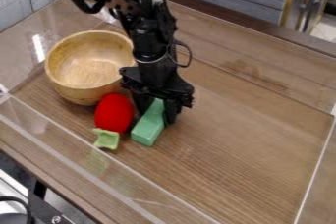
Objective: Remove the green stick from the brown bowl and put it on the table
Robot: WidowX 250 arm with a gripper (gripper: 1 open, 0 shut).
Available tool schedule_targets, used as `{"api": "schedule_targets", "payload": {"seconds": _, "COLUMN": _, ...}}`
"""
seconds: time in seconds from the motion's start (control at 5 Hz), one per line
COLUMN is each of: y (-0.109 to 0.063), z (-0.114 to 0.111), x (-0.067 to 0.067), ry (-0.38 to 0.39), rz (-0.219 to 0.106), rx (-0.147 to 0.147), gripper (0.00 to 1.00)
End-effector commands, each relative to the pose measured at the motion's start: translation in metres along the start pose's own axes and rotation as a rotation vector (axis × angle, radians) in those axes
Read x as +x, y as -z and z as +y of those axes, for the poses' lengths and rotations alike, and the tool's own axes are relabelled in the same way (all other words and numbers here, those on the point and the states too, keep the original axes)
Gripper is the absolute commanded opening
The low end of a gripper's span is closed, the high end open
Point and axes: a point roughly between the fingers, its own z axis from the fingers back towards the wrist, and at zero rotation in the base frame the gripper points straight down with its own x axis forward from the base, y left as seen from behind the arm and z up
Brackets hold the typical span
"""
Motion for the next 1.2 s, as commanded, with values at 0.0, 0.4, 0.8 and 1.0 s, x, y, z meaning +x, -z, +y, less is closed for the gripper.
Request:
{"api": "schedule_targets", "payload": {"seconds": 0.0, "y": -0.007, "z": -0.006, "x": 0.013, "ry": 0.034, "rz": -0.027, "rx": -0.008, "gripper": 0.0}}
{"api": "schedule_targets", "payload": {"seconds": 0.4, "y": -0.01, "z": -0.016, "x": -0.022, "ry": 0.087, "rz": -0.008, "rx": -0.022, "gripper": 0.0}}
{"api": "schedule_targets", "payload": {"seconds": 0.8, "y": -0.012, "z": -0.025, "x": -0.032, "ry": 0.095, "rz": 0.012, "rx": -0.026, "gripper": 0.0}}
{"api": "schedule_targets", "payload": {"seconds": 1.0, "y": -0.012, "z": -0.027, "x": -0.025, "ry": 0.104, "rz": 0.015, "rx": -0.027, "gripper": 0.0}}
